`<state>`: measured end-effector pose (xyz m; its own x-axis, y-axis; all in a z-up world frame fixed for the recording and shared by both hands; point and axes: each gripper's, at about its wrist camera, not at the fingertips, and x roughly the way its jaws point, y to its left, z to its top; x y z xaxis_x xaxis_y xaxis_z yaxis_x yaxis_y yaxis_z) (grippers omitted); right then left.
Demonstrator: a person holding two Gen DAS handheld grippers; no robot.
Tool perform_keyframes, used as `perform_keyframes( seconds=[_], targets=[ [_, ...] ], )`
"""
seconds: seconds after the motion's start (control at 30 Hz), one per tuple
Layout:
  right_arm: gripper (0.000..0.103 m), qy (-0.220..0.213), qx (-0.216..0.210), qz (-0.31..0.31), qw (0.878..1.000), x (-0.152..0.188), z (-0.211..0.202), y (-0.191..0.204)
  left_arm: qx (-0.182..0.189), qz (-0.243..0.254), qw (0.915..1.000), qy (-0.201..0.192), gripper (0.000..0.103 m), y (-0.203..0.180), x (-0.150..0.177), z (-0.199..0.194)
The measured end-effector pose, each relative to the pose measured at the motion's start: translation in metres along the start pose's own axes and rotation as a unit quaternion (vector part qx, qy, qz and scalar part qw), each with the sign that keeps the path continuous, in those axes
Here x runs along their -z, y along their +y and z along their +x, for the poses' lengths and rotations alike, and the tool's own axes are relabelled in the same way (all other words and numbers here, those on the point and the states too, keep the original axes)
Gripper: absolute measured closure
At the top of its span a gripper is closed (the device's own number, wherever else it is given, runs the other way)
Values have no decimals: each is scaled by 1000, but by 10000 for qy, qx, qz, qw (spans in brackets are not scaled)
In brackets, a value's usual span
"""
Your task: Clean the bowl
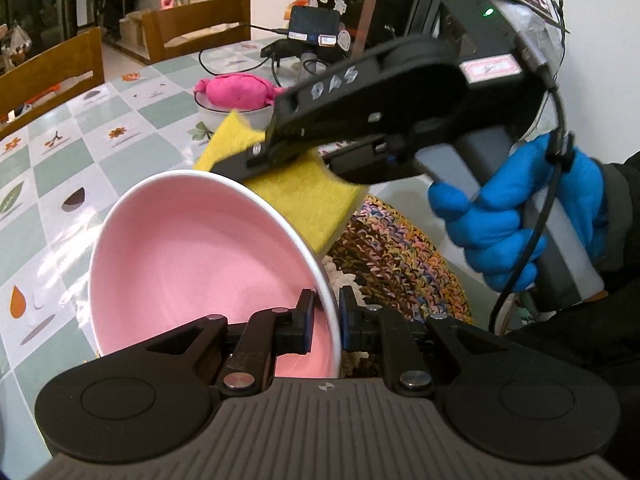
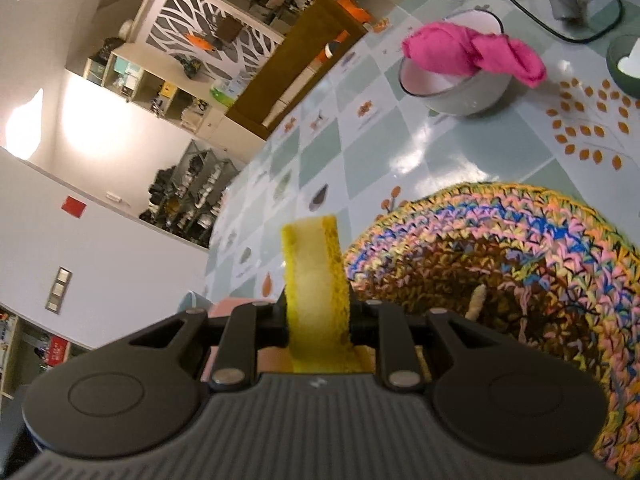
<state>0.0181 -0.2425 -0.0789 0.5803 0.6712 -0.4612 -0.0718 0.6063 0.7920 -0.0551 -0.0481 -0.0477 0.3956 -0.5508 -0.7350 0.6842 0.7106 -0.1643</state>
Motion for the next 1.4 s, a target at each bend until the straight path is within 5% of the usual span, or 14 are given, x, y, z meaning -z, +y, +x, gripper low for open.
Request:
perform_keyframes(
  seconds=[0.4,1.4],
  targets=[
    [80,46,-430,-500,9978,-1,-20,33,11,-3,10000,-10,88,0,1,0],
    [81,256,205,116,9994,2,26,-13,4,-193,9998,70,85,5,-3,1]
  ],
)
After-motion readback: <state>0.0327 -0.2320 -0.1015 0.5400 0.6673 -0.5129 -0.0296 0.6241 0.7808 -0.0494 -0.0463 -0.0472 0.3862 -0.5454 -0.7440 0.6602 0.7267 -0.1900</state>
